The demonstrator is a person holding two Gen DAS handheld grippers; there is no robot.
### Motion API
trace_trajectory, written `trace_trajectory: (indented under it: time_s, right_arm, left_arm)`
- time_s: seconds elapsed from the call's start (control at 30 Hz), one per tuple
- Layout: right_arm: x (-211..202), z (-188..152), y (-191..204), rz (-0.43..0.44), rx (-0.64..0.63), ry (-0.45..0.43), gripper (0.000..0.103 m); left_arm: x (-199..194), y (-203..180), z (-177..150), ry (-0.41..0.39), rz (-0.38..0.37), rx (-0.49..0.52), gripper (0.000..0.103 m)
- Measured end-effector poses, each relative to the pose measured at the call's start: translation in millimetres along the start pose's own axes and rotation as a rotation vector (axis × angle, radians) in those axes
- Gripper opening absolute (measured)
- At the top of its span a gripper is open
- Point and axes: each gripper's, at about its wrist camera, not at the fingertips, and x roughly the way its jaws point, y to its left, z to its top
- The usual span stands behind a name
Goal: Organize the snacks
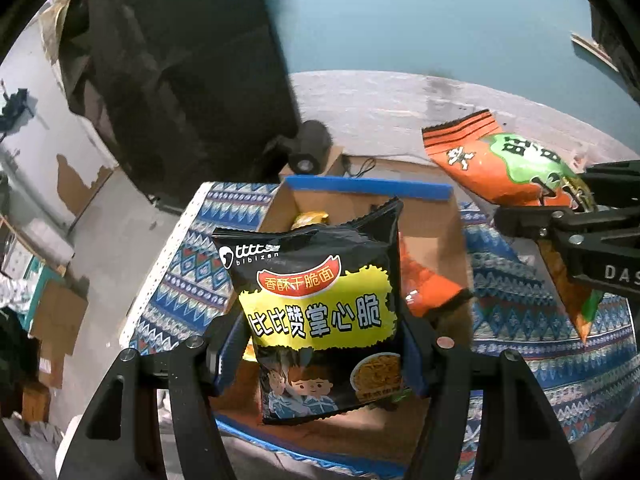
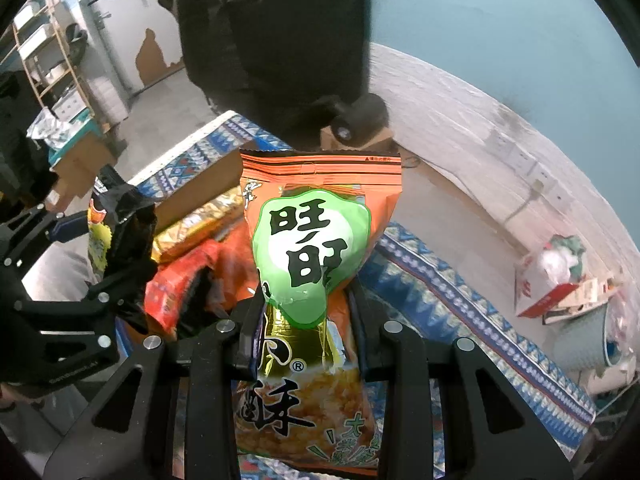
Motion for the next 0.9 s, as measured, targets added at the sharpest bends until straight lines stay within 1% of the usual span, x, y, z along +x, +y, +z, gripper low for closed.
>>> trace_trajectory:
  time_s: [0.23,0.43,0.53,0.57,0.6,0.67,0.73,0.9]
  right_arm:
    - [24,13,22,0.04,-0.011,0.036,0.032]
    - [47,26,40,0.074,-0.003,0.062,0.032]
    - [56,31,47,0.079,0.0,0.072,0.032]
    - [59,32,49,0.08,0.0,0.076,0.032]
    - [61,34,50,0.082,0.0,0.079,0.032]
    - [66,37,53,0.083,0.0,0.085,0.032]
    - [70,40,55,0.085,0.003,0.091,0.032]
    - [78,45,59,0.096,0.017,0.106,0.032]
  left_arm:
    - [25,30,-7,0.058,0.025,-0.06,0.067]
    - [47,48,-10,0.108,0.021,-0.118,0.067]
    - [59,53,-12,0.151,0.015,-0.138,0.067]
    - [62,54,-12,0.164,0.016,-0.139,0.068]
    - [65,54,-13,0.177,0.022,-0.141,0.073]
    - [66,55,-15,0.187,0.045,-0.142,0.079]
    - [63,57,-15,0.18,0.055,-0.139,0.079]
    - [53,66,-16,0.175,0.052,-0.159,0.081]
